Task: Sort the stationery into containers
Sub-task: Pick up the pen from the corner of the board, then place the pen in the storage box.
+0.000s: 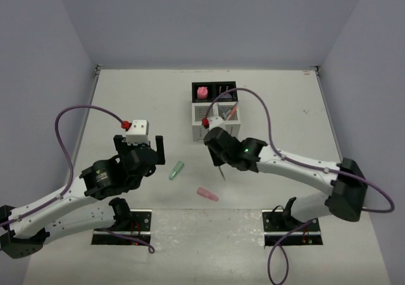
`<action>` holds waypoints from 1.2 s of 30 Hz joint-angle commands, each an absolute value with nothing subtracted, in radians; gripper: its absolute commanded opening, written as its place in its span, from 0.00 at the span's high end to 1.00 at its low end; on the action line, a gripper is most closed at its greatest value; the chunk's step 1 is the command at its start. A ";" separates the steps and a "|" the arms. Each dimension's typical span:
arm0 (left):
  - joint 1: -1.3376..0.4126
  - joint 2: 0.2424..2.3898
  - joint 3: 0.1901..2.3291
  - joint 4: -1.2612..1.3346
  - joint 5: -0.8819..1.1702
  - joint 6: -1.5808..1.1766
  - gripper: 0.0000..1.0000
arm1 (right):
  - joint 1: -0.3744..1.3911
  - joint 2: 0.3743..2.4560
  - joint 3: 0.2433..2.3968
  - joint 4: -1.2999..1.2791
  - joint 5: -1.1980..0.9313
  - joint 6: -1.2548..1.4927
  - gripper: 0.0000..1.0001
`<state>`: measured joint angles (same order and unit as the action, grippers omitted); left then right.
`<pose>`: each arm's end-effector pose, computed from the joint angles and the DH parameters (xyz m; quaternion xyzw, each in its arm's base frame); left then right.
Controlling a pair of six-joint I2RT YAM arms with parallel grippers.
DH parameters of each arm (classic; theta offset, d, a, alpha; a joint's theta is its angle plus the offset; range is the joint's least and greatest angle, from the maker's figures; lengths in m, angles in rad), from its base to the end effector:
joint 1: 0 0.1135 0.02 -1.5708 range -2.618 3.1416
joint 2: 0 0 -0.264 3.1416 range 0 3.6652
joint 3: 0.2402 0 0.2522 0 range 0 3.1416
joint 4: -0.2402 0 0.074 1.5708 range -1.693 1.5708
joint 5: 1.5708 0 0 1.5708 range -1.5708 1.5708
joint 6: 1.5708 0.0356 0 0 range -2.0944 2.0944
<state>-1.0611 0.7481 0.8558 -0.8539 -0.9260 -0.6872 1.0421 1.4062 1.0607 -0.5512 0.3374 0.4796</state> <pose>0.0900 -0.1028 0.3143 -0.0235 0.8387 -0.0124 0.5439 0.1588 0.2485 0.2634 -0.2049 0.9092 0.1100 0.3454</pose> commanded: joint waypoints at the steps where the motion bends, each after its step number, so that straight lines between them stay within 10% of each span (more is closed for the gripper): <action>1: -1.055 0.732 0.868 -0.837 -0.943 -0.678 0.00 | 0.903 1.084 0.940 -0.087 0.498 0.347 1.00; 13: -1.055 0.733 0.862 -0.826 -0.934 -0.667 0.00 | 0.596 1.244 0.811 0.787 0.373 0.160 1.00; 29: -1.055 0.746 0.856 -0.804 -0.910 -0.638 0.00 | 0.587 1.445 0.649 1.043 0.274 0.269 1.00; 36: -1.055 0.760 0.856 -0.801 -0.905 -0.635 0.00 | 0.591 1.423 0.629 0.976 0.224 0.264 0.53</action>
